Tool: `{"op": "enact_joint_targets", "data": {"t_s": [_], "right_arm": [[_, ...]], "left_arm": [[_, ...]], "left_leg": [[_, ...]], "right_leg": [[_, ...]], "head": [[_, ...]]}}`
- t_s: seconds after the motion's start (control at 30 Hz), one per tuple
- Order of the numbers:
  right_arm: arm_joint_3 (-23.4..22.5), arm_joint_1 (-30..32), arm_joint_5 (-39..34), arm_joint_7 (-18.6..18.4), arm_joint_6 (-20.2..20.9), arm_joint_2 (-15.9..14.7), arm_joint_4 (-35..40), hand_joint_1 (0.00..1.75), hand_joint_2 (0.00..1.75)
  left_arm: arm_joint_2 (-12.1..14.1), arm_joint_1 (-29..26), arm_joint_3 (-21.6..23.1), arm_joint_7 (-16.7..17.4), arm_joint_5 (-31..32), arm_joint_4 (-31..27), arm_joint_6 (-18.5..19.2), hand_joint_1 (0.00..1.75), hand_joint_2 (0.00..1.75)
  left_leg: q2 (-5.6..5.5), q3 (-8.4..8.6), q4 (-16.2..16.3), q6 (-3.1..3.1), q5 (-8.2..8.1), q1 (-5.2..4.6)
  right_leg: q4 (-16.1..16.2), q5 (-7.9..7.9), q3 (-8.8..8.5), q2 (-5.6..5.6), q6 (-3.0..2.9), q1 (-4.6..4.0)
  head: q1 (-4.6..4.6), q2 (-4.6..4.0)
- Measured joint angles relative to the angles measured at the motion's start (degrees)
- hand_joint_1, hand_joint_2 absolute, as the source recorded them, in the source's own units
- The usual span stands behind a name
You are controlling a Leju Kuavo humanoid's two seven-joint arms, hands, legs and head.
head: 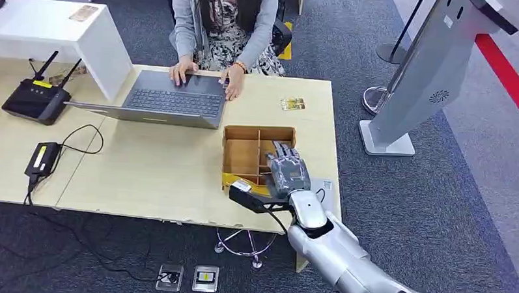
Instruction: Pass the card to the sensor for recognition and then transmit it.
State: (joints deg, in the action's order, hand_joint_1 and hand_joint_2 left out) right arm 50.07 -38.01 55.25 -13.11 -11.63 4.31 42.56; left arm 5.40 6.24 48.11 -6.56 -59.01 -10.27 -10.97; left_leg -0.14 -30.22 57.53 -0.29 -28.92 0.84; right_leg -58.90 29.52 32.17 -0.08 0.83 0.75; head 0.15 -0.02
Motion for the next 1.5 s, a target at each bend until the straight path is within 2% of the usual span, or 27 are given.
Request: {"op": "enact_joint_targets", "data": {"t_s": [0.6, 0.77, 0.93, 1.07, 1.5], "right_arm": [[-0.3, -1.0, -3.3, 4.0, 0.1, 1.2, -1.0, 1.75, 1.75], [0.1, -2.2, -4.7, 6.9, -1.3, 2.7, -2.6, 1.75, 1.75], [0.1, -5.4, -5.3, 8.0, -5.2, 4.2, -3.4, 1.75, 1.75], [0.1, -9.2, -5.2, 8.0, -6.8, 5.1, -3.5, 1.75, 1.75], [0.1, -15.1, -4.7, 8.0, -7.1, 8.2, -5.7, 1.75, 1.75]], "left_arm": [[-0.3, 0.0, 0.0, -0.5, 0.2, 0.0, -0.5, 0.00, 0.00], [-0.7, 0.0, 0.0, -0.5, -0.4, 0.0, -1.9, 0.00, 0.00], [-1.2, 0.0, 0.0, -0.6, -0.7, 0.0, -2.9, 0.00, 0.00], [-1.5, 0.0, 0.0, -0.6, -0.8, 0.0, -3.2, 0.00, 0.00], [-2.5, 0.0, 0.0, 0.2, -0.9, 0.0, -5.6, 0.00, 0.00]], "left_leg": [[0.03, 0.01, 0.0, 0.00, 0.00, 0.01], [0.02, 0.00, 0.0, 0.00, 0.00, 0.01], [0.03, -0.01, 0.0, -0.01, 0.01, 0.00], [0.03, 0.00, 0.0, -0.02, 0.02, 0.00], [0.02, -0.01, 0.0, -0.02, 0.02, 0.01]], "right_leg": [[0.0, 0.00, 0.00, 0.04, 0.00, -0.01], [0.0, 0.00, 0.00, 0.04, 0.00, -0.01], [0.0, -0.01, 0.01, 0.05, -0.01, 0.00], [0.0, -0.02, 0.01, 0.03, -0.01, -0.01], [0.0, -0.02, 0.02, 0.04, -0.02, -0.01]], "head": [[0.00, 0.02], [0.02, 0.02], [0.00, 0.02], [0.00, 0.00], [0.00, 0.02]]}}
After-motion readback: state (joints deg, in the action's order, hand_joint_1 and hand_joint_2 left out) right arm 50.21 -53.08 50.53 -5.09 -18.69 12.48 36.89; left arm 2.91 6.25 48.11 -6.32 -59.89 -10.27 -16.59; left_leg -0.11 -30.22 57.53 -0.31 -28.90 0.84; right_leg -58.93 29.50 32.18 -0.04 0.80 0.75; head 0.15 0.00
